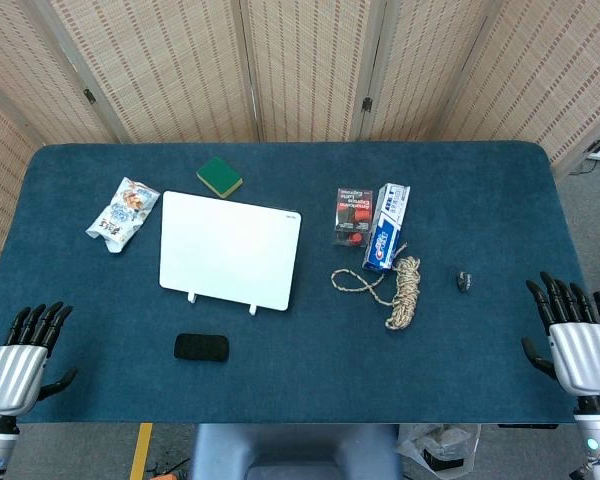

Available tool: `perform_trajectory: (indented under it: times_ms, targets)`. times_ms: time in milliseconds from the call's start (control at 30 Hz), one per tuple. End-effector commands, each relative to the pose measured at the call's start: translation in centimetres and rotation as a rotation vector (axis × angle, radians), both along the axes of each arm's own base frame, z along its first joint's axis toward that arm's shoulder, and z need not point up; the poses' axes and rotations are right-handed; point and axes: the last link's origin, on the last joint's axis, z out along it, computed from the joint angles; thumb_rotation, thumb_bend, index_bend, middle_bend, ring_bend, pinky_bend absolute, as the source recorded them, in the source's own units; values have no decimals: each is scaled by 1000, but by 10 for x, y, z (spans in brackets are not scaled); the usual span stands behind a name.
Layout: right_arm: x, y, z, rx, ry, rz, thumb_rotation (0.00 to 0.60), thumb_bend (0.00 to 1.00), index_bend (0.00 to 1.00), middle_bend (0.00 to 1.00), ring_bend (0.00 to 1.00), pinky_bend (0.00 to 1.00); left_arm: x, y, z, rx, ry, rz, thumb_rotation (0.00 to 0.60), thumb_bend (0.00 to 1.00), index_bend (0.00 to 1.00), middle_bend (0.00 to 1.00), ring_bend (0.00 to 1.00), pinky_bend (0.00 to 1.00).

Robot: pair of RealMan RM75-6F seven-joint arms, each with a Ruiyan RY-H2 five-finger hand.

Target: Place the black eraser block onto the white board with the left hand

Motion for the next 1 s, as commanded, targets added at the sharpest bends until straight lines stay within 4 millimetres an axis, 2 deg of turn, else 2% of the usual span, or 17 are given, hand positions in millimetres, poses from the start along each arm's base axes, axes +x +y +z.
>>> perform_trajectory:
  times_ms: [33,267,467,633,767,833,867,1000]
  targets:
    - [0,-1,-1,12,1,-3,600,367,0,0,0,31,0,0,-2,-7,-2,5,600,268,0,103,18,64]
    - [-2,2,3,-1,-4,-10,600,367,0,0,0,31,2,1,-5,-23,3,-10,600,268,0,101,25,80]
    - [-4,8,8,-26,-6,-18,600,367,0,0,0,31,8,3,-10,-58,-5,-52,600,268,0,91,69,193]
    - [-4,8,11,-49,-20,-14,600,367,0,0,0,29,14,2,-13,-94,-3,-71,600,270,0,252,231,391]
    - [-2,3,6,-23,-13,-11,600,367,0,0,0,13,31,4,-13,-135,28,-95,600,270,0,302,237,417]
    - [-2,0,4,-5,-13,-9,600,367,0,0,0,12,43,9,-16,-139,17,-131,600,270,9,385,283,461]
    - [-2,-1,4,-2,-13,-8,600,367,0,0,0,12,48,12,-19,-133,4,-153,600,270,24,463,343,515]
    - [-1,0,7,-13,-27,5,600,367,0,0,0,12,57,24,-36,-103,-14,-224,600,270,80,826,680,825]
